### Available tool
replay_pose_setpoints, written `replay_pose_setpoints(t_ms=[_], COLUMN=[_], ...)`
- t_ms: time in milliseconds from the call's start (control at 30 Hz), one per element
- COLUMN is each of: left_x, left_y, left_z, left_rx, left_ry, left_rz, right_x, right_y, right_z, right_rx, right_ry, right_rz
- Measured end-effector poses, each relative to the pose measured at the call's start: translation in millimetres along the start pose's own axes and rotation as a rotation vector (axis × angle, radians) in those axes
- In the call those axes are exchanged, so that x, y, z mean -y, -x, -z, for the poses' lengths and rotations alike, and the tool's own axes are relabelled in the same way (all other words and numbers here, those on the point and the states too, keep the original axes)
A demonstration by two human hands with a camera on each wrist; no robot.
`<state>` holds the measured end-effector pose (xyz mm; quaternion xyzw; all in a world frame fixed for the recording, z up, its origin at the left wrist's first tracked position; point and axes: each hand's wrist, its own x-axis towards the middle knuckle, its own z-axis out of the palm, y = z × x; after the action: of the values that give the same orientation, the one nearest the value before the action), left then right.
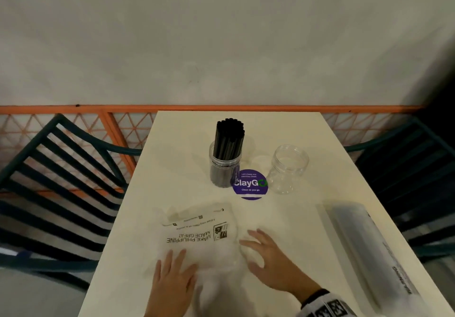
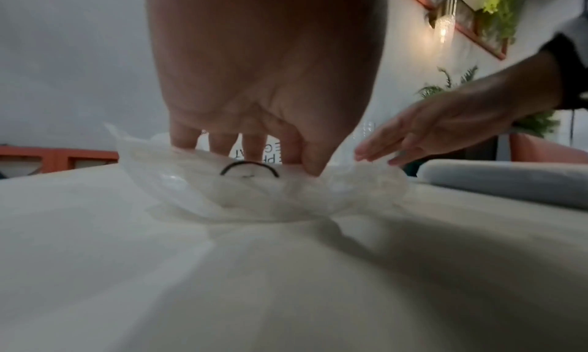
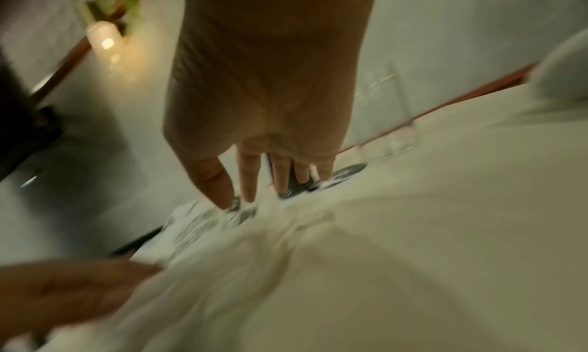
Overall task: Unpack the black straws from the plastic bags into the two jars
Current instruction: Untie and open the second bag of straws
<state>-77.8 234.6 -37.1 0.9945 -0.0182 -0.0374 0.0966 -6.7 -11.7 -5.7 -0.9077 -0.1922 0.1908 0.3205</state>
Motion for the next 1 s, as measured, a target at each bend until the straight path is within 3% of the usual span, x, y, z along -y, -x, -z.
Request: replay_pose_setpoints(t_ms=[100,167,233,333,433,533,633,833,1000], left_x=[-3.6,-16.5,-37.1,-76.9,-114.0,-148.2,-174.9,-206.3,-215.1], left_y=[-4.5,-9.2,-13.4,-21.0,-33.8,-44.7,-56.8,-74.8,-73.2], left_z=[14.4,33.2,47.7,60.3,57.2,47.2,41.2,40.9,43.9], left_rx=[0.18,0.22,0.136,-0.068,-0.079,0.022,0.05,0.002,0.002], left_ry=[0.062,0.142,0.218,0.399,0.55,0.658,0.785,0.984,1.029], left_rz=[0.084,0.09,0.129,0.052,-0.062,-0.085,-0.01,0.25,0.251], right_x=[-54.9,-91.2,-121.1,-153.0,-172.8,-179.0,-167.2,-134.0,-122.6], right_y=[19.9,37.8,57.5,86.3,98.8,98.8,97.3,98.2,100.7], right_z=[35.1,65.3,91.0,106.6,106.2,111.2,110.5,104.5,104.0], right_rx=[-0.419,-0.577,-0.594,-0.516,-0.426,-0.346,-0.25,-0.325,-0.307], right_ry=[0.055,0.136,0.187,0.087,-0.102,-0.096,0.018,0.435,0.486], right_rz=[-0.221,-0.436,-0.653,-0.932,-0.997,-0.88,-0.646,-0.083,0.161])
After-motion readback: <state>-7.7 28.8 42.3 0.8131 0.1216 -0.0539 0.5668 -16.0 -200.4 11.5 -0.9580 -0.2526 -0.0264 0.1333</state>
